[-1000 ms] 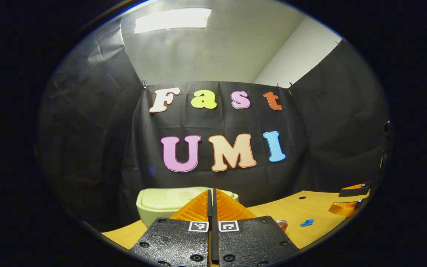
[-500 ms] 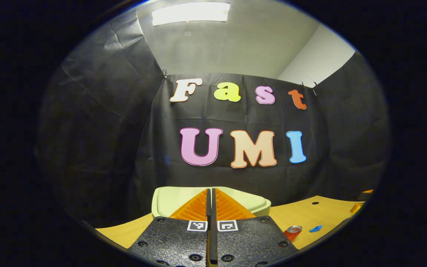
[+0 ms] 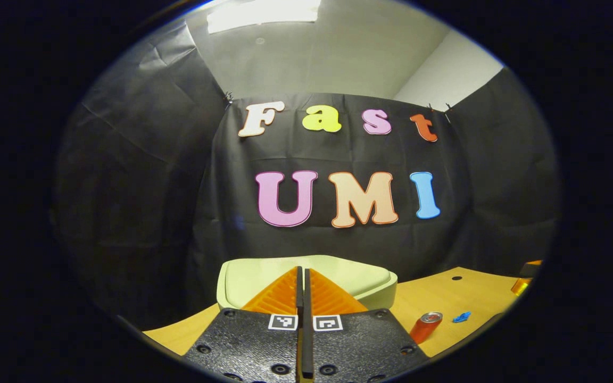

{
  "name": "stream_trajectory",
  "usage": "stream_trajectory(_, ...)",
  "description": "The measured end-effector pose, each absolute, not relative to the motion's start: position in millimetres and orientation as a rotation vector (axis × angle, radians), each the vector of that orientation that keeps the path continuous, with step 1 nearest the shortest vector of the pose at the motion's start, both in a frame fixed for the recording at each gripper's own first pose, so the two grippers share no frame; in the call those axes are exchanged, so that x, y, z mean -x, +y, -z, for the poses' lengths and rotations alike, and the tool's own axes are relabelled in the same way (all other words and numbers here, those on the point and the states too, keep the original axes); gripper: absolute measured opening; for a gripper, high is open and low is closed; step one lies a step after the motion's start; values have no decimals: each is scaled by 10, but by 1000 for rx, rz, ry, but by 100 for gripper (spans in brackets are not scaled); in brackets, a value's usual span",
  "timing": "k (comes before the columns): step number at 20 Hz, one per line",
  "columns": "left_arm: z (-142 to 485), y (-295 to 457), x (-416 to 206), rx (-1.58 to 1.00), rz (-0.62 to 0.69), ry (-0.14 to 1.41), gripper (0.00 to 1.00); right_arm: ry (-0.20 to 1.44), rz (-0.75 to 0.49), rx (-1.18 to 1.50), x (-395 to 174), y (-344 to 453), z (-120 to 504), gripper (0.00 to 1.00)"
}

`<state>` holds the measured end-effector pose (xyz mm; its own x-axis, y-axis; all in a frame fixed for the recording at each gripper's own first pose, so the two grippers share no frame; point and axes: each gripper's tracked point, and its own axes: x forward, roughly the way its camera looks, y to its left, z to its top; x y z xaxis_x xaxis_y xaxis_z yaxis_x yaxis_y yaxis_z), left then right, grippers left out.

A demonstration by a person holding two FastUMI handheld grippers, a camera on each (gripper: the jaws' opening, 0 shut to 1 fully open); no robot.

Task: Press the lid of the desktop garbage bin to open it, pick up the crumpled paper on the desktop and throw it into the bin, then pick up the pop can on the desktop and drop it into the bin, and finally close the garbage bin lid.

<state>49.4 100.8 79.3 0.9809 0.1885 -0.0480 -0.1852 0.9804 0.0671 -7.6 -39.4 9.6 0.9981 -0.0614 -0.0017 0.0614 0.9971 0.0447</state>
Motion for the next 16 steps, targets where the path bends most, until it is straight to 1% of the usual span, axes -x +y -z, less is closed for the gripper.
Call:
stream_trajectory(8,-766,924,-432,-61,-157,61,0,-3,46,-44,86,-324,-100,99)
stream_trajectory(11,-758,913,-445,-72,-140,92,0,-15,40,-40,119,-309,-143,99)
stream_trajectory(16,-741,890,-435,-11,-91,155,0,-46,45,-37,178,-330,-261,99)
